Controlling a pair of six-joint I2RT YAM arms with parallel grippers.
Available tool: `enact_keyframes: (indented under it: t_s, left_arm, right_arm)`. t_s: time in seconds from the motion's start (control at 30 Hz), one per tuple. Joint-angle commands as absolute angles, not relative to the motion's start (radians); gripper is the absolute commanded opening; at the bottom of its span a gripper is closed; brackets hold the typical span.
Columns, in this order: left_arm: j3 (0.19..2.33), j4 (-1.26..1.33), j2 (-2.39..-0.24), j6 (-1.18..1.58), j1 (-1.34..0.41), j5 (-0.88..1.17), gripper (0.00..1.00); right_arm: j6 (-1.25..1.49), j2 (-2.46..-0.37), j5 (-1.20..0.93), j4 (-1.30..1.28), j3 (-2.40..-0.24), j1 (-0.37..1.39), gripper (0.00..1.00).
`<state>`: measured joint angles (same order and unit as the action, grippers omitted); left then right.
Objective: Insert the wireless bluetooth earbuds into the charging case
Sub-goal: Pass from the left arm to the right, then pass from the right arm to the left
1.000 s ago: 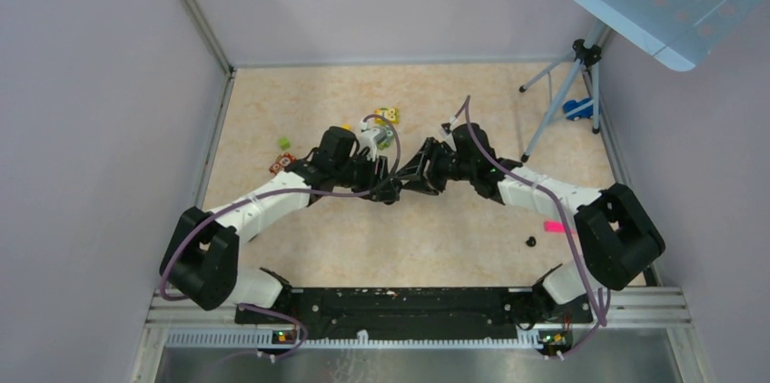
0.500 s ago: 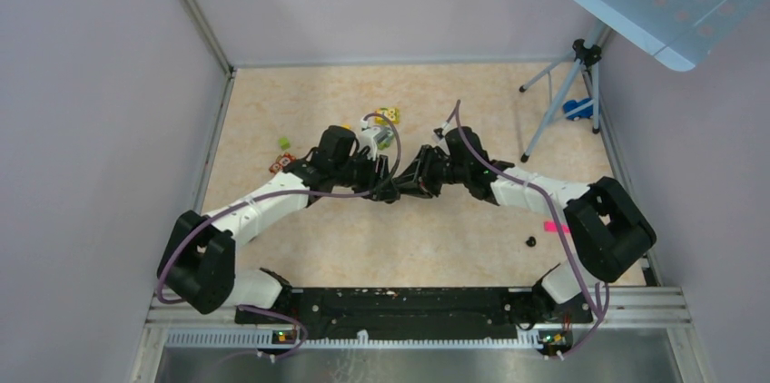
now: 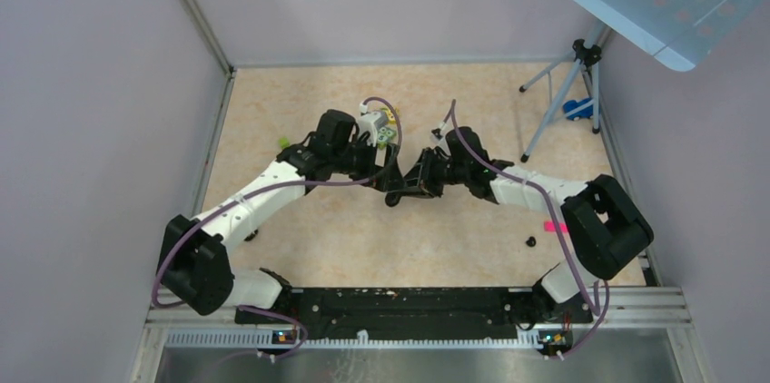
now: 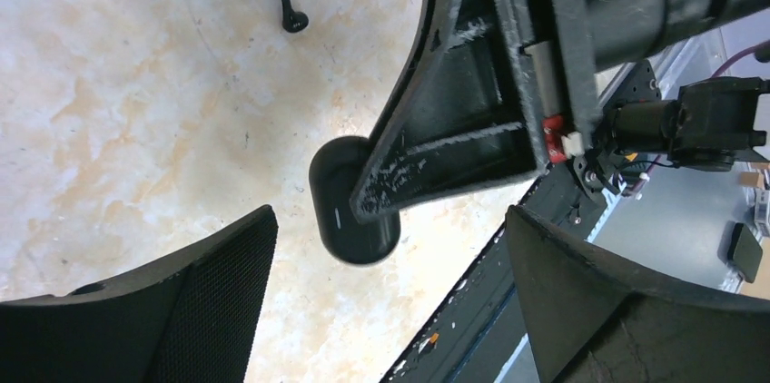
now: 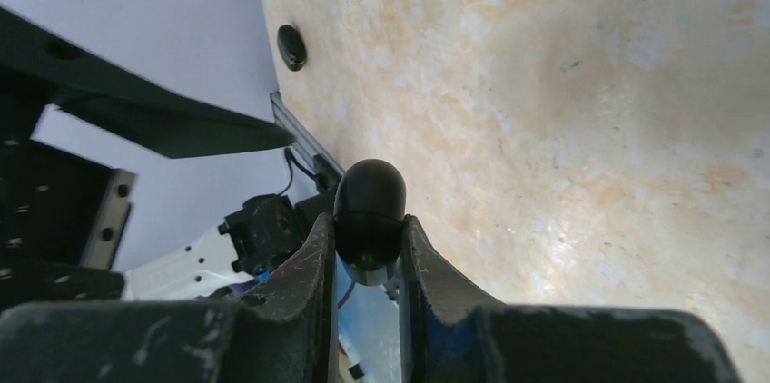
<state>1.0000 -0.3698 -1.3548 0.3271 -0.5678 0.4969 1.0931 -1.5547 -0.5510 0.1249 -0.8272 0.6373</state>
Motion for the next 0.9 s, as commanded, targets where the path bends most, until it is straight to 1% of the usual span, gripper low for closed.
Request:
enact_keyframes:
  t_s: [0.0, 0.2, 0.27, 0.33, 0.4, 0.5, 0.53, 0.57, 0.63, 0.7, 0.73, 0.87]
  left_arm:
    - [1.09, -0.485, -1.299, 0.288, -0.538, 0.497, 0.99]
    - [1.098, -0.446, -1.246, 0.331, -0.496, 0.661, 0.99]
    - [1.095, -0.416, -1.239, 0.376, -0.491, 0.678, 0.99]
    - [1.081, -0.383, -1.225, 0.393, -0.483, 0.673, 0.99]
    - [1.054, -0.343, -1.194, 0.412, -0.48, 0.611, 0.99]
    - [0.984, -0.244, -1.133, 0.482, -0.47, 0.55, 0.95]
    - [0.979, -0.239, -1.122, 0.494, -0.46, 0.552, 0.98]
    - [0.988, -0.247, -1.124, 0.495, -0.437, 0.581, 0.99]
    - [0.991, -0.226, -1.146, 0.515, -0.401, 0.703, 0.99]
    - [0.968, -0.156, -1.164, 0.553, -0.372, 0.867, 0.99]
    - [0.958, -0.116, -1.17, 0.572, -0.366, 0.914, 0.99]
    - [0.927, 0.018, -1.187, 0.653, -0.365, 1.023, 0.99]
  right_arm:
    - [0.938, -1.513, -0.564, 0.072, -0.889, 0.586, 0.0]
    - [0.779, -1.437, -0.615, 0.032, -0.9, 0.503, 0.0]
    - [0.733, -1.403, -0.633, 0.031, -0.905, 0.49, 0.0]
    - [0.698, -1.365, -0.663, 0.042, -0.908, 0.479, 0.0]
    - [0.68, -1.336, -0.693, 0.059, -0.906, 0.471, 0.0]
    - [0.684, -1.297, -0.775, 0.149, -0.876, 0.455, 0.0]
    - [0.701, -1.286, -0.803, 0.199, -0.86, 0.45, 0.0]
    - [0.722, -1.278, -0.82, 0.25, -0.843, 0.442, 0.0]
    - [0.769, -1.269, -0.882, 0.359, -0.813, 0.432, 0.0]
    - [0.81, -1.27, -0.919, 0.46, -0.794, 0.43, 0.0]
    - [0.828, -1.272, -0.934, 0.486, -0.789, 0.43, 0.0]
    - [0.914, -1.285, -0.989, 0.642, -0.769, 0.43, 0.0]
